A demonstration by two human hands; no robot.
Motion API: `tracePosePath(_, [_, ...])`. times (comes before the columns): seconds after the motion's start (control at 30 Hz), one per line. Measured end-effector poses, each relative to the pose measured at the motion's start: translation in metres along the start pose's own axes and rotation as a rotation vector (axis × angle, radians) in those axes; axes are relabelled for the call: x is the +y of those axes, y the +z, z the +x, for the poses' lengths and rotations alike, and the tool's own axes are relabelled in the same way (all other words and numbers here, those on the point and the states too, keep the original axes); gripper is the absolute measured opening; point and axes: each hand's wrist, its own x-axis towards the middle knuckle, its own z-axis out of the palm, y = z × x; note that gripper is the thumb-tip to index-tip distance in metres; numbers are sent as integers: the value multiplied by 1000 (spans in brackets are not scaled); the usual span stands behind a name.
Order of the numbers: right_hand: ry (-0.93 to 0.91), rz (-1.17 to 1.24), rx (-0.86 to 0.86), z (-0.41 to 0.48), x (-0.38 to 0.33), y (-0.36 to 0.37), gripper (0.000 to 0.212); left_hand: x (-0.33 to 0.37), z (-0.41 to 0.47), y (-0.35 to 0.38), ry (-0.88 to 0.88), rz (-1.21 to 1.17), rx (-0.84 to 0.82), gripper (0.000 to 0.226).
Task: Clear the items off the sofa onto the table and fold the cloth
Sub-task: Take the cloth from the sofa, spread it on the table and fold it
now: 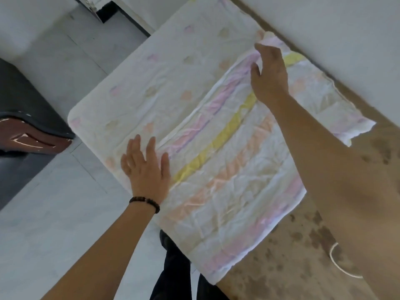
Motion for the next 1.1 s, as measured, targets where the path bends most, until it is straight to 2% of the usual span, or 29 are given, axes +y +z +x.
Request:
tracePosePath(0.1, [10,-191,82,-35,27,-6,47,54,26,21,356,78,-182,55])
tracePosePath(0.2, [152,-269,216,-78,62,-19,52,106,63,41,555,181,-291,63])
tracePosePath(0.33, [481,-390,67,-126,116,-33,81,147,98,65,531,287,-393,73])
tracePosePath(0.4, [572,-372,39,-133,129,-33,92,150,99,71,497,325,-378,79])
tracePosePath(0.63, [582,-338,52,-131,128,-34,100,159,102,65,507,290,-360,86])
tracePosePath(0.77, [575,-335,82,-130,128,-32,100,206,144,75,731,163,-198,65])
tracePosePath(0.87, [581,-332,93,-129,129,-32,101,255,202,91,904,212,-265,63])
tracePosePath(0.97, [582,-355,100,-129,130,-31,103,267,241,108,863,323,-272,69])
tracePosePath(1.1, [606,-356,118,-129,129,-32,107,263,244,113,851,314,-232,74])
